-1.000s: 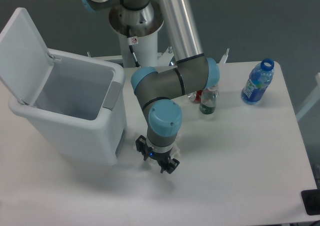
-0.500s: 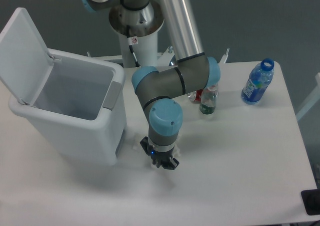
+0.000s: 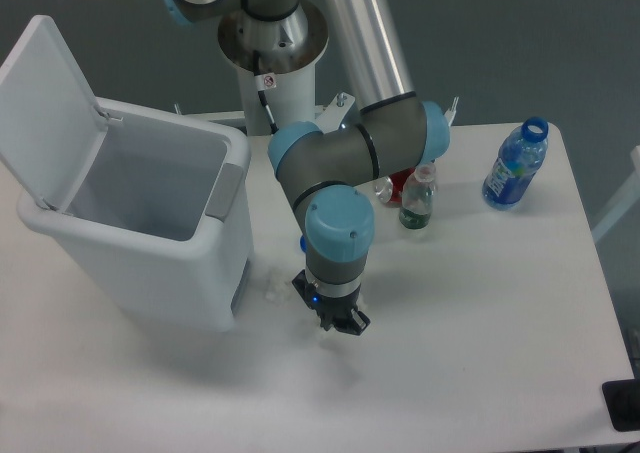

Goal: Pick up the paper ball

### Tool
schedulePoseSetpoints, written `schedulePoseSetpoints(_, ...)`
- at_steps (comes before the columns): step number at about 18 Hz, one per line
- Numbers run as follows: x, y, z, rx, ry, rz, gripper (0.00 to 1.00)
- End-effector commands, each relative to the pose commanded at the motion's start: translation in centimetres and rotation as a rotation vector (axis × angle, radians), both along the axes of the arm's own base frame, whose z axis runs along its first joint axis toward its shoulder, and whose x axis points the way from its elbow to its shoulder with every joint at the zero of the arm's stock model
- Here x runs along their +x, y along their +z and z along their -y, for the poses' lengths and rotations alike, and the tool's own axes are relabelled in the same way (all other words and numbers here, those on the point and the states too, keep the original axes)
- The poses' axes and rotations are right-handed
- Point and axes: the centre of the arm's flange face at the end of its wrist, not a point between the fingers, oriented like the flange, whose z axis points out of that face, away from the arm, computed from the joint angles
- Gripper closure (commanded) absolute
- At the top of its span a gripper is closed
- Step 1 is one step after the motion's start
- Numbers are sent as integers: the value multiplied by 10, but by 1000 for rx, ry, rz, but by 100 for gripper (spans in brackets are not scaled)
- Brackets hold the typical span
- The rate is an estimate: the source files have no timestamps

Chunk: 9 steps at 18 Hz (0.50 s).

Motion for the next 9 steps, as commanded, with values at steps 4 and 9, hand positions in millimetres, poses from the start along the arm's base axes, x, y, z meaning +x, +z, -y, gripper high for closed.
schedulePoseSetpoints(4, 2, 30, 7, 22, -4, -27, 100)
schedulePoseSetpoints(9, -1, 78, 43, -4, -125, -18, 100)
